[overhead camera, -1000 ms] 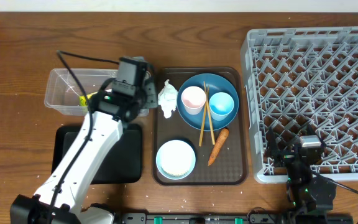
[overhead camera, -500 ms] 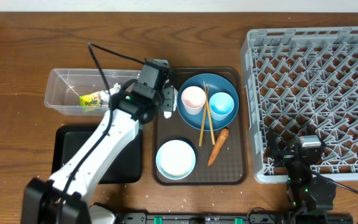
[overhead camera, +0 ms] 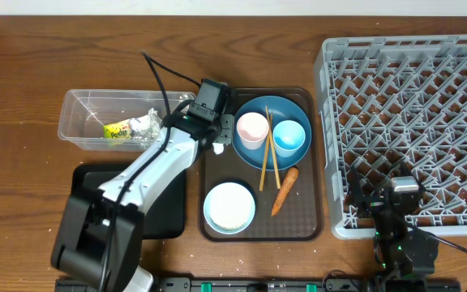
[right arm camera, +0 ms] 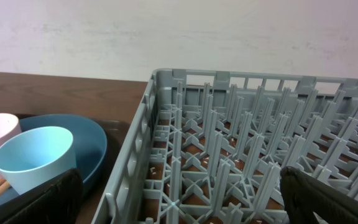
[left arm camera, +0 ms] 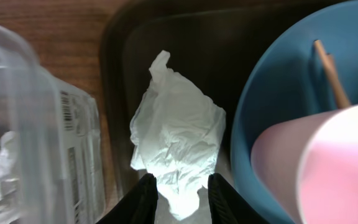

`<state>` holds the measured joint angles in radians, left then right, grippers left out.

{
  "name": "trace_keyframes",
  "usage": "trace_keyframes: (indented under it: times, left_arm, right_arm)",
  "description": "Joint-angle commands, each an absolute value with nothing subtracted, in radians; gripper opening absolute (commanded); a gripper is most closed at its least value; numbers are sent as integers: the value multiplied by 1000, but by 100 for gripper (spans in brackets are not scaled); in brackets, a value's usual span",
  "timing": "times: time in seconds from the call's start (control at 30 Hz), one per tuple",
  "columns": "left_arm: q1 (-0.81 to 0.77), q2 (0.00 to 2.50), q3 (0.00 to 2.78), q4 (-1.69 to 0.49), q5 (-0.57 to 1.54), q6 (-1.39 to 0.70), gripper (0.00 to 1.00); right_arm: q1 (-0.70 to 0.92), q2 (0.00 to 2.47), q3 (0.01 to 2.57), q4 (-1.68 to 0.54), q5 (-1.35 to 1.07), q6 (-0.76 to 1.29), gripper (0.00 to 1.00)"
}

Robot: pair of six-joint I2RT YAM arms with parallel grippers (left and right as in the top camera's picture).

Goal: Sort waste into correct bins and load items into the dishwasher rack
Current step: 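Reach the left gripper to the white tissue and grasp it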

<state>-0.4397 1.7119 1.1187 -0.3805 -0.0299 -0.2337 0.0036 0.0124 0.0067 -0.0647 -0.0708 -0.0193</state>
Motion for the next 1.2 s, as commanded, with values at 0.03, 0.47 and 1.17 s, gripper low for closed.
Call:
trace_keyframes:
  times: [0.03,0.47,1.17]
  left_arm:
    - [-440,1750,1128,-359,-45,-217,31]
    - [-440,1792,1128,-334,-45,-218,31]
    - [-440,1794,1120,-326,-45,-218,36]
  right_arm:
    - [-2,9,5,-68,-68,-23,99]
    - [-2,9,5,-68,-68,-23,99]
    - [-2,9,5,-68,-68,-23,99]
